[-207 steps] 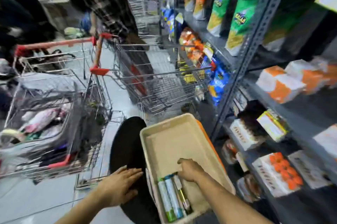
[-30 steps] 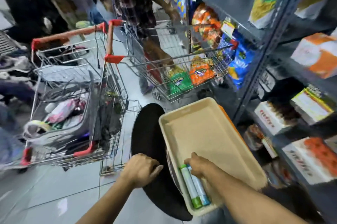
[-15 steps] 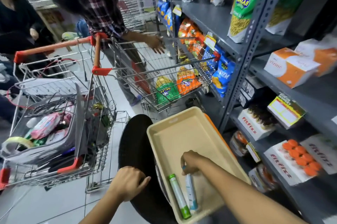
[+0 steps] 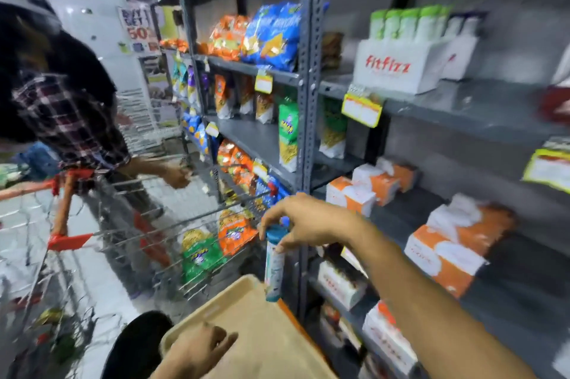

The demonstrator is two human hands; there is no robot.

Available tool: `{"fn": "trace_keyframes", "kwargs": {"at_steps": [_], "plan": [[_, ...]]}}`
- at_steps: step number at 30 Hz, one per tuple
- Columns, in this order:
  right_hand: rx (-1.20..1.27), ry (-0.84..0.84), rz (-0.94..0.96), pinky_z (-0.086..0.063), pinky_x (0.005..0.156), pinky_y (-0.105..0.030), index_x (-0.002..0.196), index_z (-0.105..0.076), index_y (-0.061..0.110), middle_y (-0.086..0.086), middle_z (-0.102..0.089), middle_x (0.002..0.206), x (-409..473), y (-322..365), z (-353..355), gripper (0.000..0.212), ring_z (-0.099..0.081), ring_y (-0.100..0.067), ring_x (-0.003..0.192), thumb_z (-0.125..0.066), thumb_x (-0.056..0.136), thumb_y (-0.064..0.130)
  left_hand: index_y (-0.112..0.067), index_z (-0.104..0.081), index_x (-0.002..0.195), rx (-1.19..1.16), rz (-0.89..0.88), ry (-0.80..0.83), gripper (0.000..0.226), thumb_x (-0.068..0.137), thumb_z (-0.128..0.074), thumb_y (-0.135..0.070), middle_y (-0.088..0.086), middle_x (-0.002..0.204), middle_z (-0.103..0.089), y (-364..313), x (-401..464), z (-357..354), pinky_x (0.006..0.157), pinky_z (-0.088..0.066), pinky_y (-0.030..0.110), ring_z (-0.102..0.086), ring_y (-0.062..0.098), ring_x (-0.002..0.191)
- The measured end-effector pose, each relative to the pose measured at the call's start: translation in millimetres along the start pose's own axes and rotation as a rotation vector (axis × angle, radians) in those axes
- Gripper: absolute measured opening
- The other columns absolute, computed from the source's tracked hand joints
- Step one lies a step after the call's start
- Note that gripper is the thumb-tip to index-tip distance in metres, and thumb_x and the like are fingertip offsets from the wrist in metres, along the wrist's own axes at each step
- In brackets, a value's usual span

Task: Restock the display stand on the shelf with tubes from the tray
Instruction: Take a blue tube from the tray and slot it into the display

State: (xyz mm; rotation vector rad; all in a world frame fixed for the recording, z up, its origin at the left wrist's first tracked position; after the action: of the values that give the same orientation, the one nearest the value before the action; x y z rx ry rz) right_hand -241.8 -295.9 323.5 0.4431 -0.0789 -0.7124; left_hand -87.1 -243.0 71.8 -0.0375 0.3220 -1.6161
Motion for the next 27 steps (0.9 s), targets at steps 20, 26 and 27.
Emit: {"fn": "trace_keyframes", "kwargs": {"at_steps": [20,26,27], "plan": [[-0.457,-0.520,-0.621,-0.044,0.049,-0.006,0.101,-0.071,0.011,0.008,-0.067,0.072,-307.0,-2.5,388.7,0.019,-0.061,0.001,0.058,-0.064,0.085,0.010,-0.021,-0.069,0.091,-0.214,-1.083,-0.864,0.032,0.090,-0.045,-0.042,0.002,0.084,-0.072,-494.2,35.6,312.0,0.057,-0.051,0.033,-0.068,0.024,0.076],[-0.535,-0.528,-0.845,-0.052,0.085,-0.031,0.114,-0.069,0.008,-0.007,-0.073,0.110,-369.8,-52.4,419.1,0.031,-0.069,-0.019,0.095,-0.067,0.086,0.021,-0.018,-0.064,0.093,-0.124,-1.233,-0.863,0.058,0.084,-0.039,-0.069,-0.001,0.084,-0.064,-535.9,27.7,313.5,0.064,-0.050,0.029,-0.063,0.021,0.078],[-0.547,-0.518,-0.880,-0.053,0.081,-0.029,0.114,-0.069,0.009,-0.007,-0.073,0.110,-377.1,-62.2,419.9,0.032,-0.068,-0.017,0.092,-0.068,0.085,0.021,-0.018,-0.063,0.100,-0.094,-1.216,-0.795,0.067,0.081,-0.036,-0.077,-0.002,0.093,-0.065,-539.6,39.3,308.9,0.071,-0.050,0.030,-0.063,0.021,0.085]]}}
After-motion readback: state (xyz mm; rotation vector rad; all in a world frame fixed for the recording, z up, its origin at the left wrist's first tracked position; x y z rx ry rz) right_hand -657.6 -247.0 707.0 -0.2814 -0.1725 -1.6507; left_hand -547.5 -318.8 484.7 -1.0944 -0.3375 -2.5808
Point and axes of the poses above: each hand's wrist, its own x-axis towards the middle knuckle, its own z-axis out of the back of the hand, y = z × x, the point moved 10 cm from there along x, towards the middle knuckle
